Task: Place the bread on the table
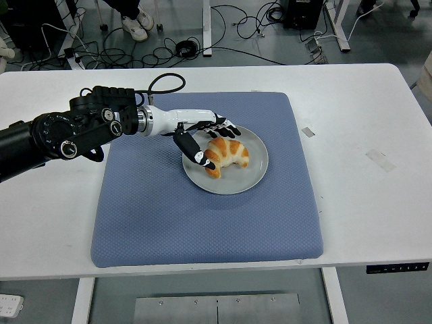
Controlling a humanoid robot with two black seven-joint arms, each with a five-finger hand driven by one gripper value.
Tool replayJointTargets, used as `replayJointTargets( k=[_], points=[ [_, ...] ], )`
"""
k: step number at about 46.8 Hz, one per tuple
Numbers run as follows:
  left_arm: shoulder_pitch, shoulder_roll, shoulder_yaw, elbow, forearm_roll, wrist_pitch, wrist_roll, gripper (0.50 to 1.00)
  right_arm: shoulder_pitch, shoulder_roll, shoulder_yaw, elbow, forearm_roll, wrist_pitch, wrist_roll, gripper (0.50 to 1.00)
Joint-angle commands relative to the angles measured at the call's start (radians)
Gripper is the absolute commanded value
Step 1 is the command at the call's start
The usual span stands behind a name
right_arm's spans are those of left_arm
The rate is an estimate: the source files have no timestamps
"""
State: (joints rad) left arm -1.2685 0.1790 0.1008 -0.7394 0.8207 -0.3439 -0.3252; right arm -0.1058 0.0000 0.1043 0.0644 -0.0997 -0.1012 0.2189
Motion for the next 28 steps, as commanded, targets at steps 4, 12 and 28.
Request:
replayJointTargets(
  k=[4, 12, 28],
  points=[
    [0.001, -0.015, 0.004, 0.008, 0.002, 0.003, 0.0, 0.881, 0.0, 0.0, -0.001, 0.0, 0.0, 0.0, 0.0, 1.0],
    [0.006, -0.03, 0.002, 0.023, 0.002, 0.005, 0.0, 0.878, 0.0, 0.0, 0.0, 0.0, 0.0, 0.0, 0.0, 1.0],
    [0.014, -0.033, 0.004, 0.031, 0.002, 0.005, 0.0, 0.863, 0.0, 0.0, -0.001, 0.0, 0.0, 0.0, -0.001, 1.0]
  ],
)
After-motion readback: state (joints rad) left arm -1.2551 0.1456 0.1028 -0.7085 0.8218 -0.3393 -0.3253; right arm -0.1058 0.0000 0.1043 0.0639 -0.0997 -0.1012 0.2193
